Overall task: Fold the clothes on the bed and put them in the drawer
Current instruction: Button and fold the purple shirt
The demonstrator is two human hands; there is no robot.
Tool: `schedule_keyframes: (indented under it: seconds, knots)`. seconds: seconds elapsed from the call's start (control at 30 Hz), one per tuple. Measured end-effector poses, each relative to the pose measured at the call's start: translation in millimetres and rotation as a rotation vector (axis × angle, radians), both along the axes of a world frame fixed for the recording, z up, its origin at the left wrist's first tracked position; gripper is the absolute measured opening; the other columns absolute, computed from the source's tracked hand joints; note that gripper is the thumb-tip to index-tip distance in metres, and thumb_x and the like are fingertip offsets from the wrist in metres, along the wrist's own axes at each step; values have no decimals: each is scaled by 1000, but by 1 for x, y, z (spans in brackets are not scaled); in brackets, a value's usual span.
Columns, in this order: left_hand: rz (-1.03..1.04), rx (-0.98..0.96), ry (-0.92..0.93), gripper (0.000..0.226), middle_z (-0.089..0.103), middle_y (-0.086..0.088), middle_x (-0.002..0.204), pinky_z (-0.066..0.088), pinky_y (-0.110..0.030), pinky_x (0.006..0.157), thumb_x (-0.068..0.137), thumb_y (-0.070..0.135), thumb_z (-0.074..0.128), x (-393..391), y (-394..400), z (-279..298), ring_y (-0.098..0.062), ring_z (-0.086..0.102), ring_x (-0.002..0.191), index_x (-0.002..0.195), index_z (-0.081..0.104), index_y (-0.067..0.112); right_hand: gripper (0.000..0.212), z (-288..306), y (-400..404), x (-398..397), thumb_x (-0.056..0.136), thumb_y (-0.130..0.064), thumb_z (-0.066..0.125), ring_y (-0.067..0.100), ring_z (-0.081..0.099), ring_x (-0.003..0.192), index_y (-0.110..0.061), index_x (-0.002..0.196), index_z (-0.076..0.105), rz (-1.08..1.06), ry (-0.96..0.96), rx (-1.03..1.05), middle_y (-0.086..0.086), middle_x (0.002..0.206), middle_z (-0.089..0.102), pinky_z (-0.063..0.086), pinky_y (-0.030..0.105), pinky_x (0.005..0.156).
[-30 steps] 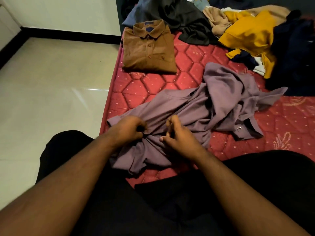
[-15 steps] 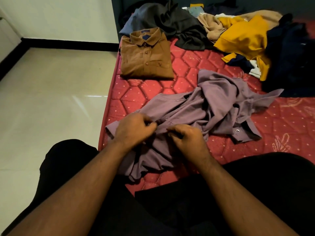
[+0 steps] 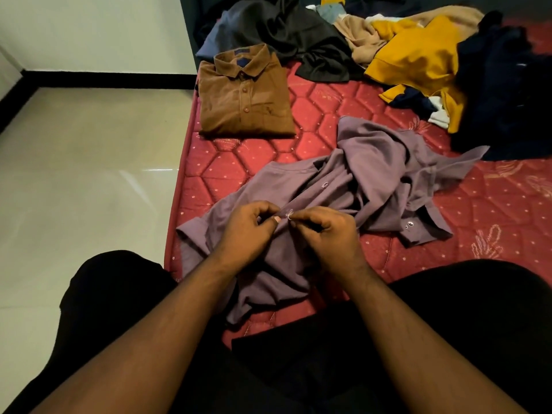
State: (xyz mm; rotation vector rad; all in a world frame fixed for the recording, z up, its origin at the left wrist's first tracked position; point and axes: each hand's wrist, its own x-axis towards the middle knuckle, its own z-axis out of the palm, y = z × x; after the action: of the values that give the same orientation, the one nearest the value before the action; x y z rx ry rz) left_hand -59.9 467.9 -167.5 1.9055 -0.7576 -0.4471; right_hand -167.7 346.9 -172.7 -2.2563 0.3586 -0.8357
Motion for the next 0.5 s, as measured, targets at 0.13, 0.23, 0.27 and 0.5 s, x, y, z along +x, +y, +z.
schedule_keyframes:
  seconds: [0.13,0.23,0.27,0.5]
  knots:
    - [43,-40,4,20,63,18,72,39,-5,58,87,-2,62,-5,5,1,13,53,55,86,70,16,12,-1,2,1,73,-6,72,6,64,77,-8,84,77,27,20,-1,2,81,74,48,14,73]
    - [58,-63,53,20,67,14,80,41,-3,70,89,-4,59,-12,4,-3,13,58,70,90,72,13,12,-2,1,1,73,-5,72,6,64,77,-9,84,77,28,58,46,1,81,74,49,15,72]
    - [66,-77,73,20,68,11,84,42,-5,74,89,-3,58,-12,4,-4,11,60,75,91,72,11,12,-3,1,2,73,-4,73,6,65,77,-9,84,76,29,70,65,0,81,74,49,14,72]
    - [59,-143,-19,11,73,-2,88,48,-12,78,86,1,67,-13,4,-9,-4,65,83,94,75,5,14,-4,0,3,73,-3,73,4,64,77,-11,84,76,17,99,90,-2,80,74,47,11,71]
